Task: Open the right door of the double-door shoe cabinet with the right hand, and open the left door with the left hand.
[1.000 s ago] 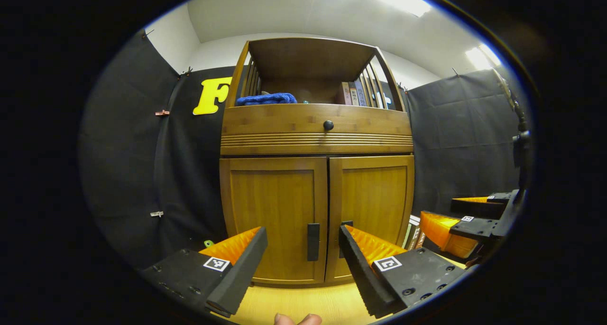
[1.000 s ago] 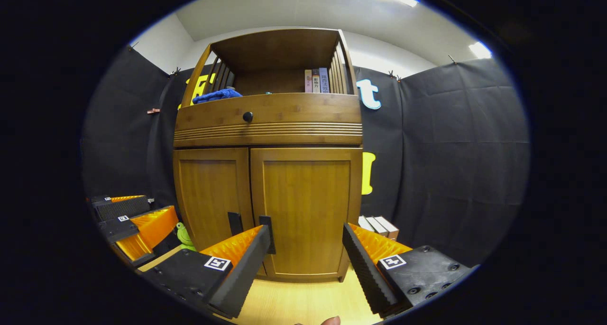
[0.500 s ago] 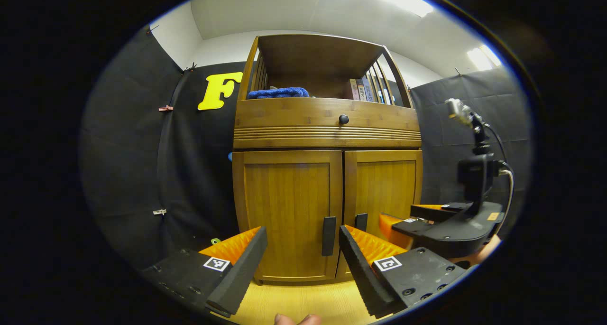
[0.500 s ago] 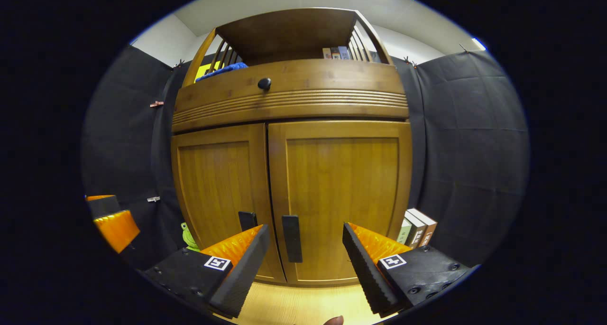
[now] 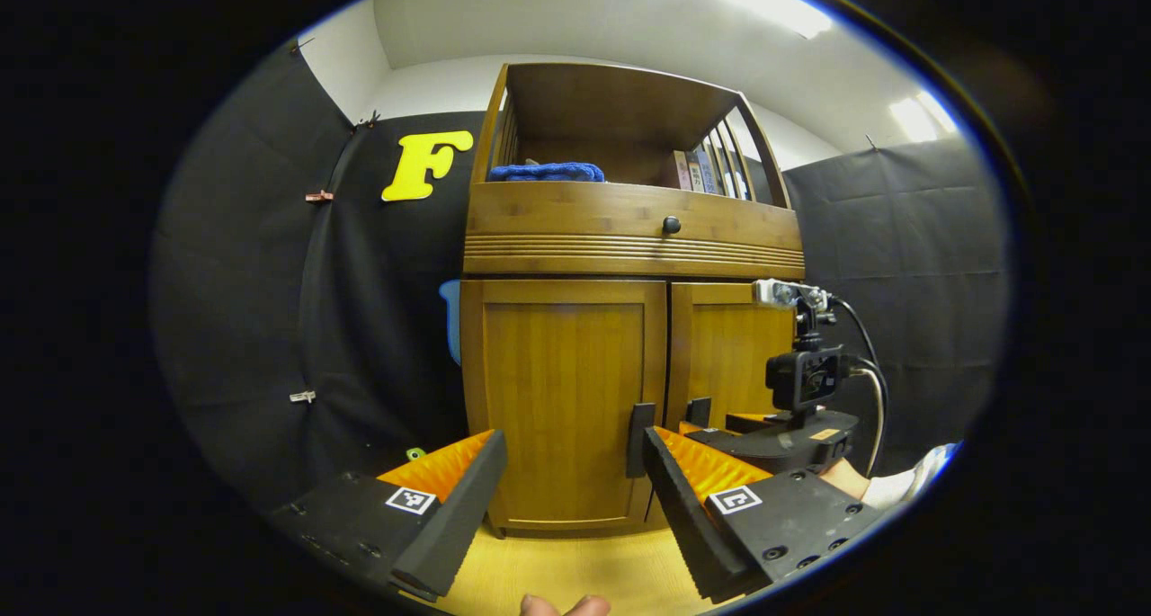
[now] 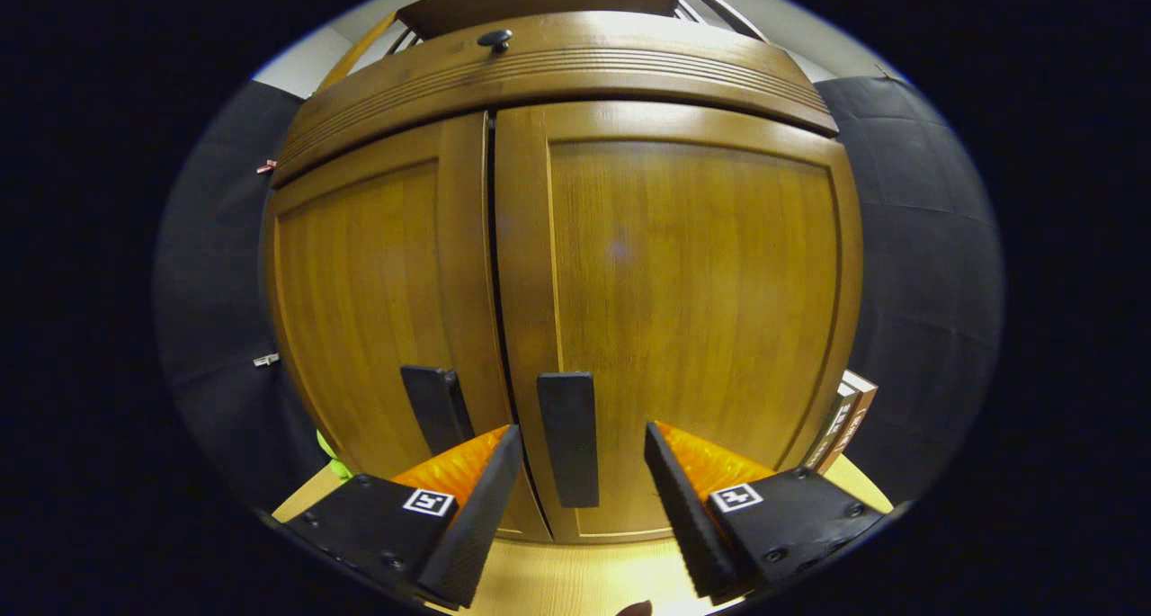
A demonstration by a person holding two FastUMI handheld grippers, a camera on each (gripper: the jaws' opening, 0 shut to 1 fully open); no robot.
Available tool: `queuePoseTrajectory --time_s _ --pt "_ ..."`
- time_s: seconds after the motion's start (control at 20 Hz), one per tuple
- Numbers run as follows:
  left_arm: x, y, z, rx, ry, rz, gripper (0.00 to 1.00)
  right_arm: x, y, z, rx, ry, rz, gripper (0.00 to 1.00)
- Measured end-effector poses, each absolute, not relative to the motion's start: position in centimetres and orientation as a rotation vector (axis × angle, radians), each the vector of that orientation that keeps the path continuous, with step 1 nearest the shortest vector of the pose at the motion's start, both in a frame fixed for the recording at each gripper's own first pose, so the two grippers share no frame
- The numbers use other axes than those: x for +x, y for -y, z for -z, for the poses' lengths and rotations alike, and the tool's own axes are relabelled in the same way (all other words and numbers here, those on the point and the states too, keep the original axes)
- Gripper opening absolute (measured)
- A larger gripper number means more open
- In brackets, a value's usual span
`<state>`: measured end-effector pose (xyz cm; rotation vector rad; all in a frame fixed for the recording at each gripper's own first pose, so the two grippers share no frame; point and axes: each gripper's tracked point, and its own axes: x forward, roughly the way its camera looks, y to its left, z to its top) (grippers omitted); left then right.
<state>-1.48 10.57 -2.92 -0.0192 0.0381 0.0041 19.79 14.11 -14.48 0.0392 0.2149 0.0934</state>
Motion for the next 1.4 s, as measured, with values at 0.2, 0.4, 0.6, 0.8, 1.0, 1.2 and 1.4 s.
queuePoseTrajectory --time_s 0.2,0.4,0.6,0.8,1.0,1.2,1.4 --pt "-2.0 -11.8 3.2 -0.031 -0.042 -0.01 0.92 22.1 -14.7 16.1 0.023 -0.237 -0.063 0.59" --pt "-2.3 -13.1 3.5 -0.041 -0.05 -0.04 0.94 22.2 -14.3 16.4 -0.009 -0.231 -0.029 0.35" --pt "-2.7 -13.6 3.1 -0.056 -0.048 -0.06 0.94 21.8 -14.2 16.3 0.003 -0.245 -0.045 0.29" --pt "-3.1 -12.7 2.6 -0.053 -0.036 -0.065 0.94 20.0 -13.7 16.3 0.018 -0.251 -0.068 0.29" --pt "-3.8 -11.2 2.1 -0.051 -0.026 -0.062 0.94 16.5 -12.7 15.6 0.054 -0.251 -0.105 0.29" --pt "-4.2 -9.5 1.6 -0.055 -0.011 -0.072 0.95 13.4 -11.0 15.3 0.08 -0.26 -0.146 0.29" --pt "-4.1 -7.7 1.1 -0.041 0.001 -0.088 0.95 10.4 -8.9 15.0 0.093 -0.27 -0.175 0.29"
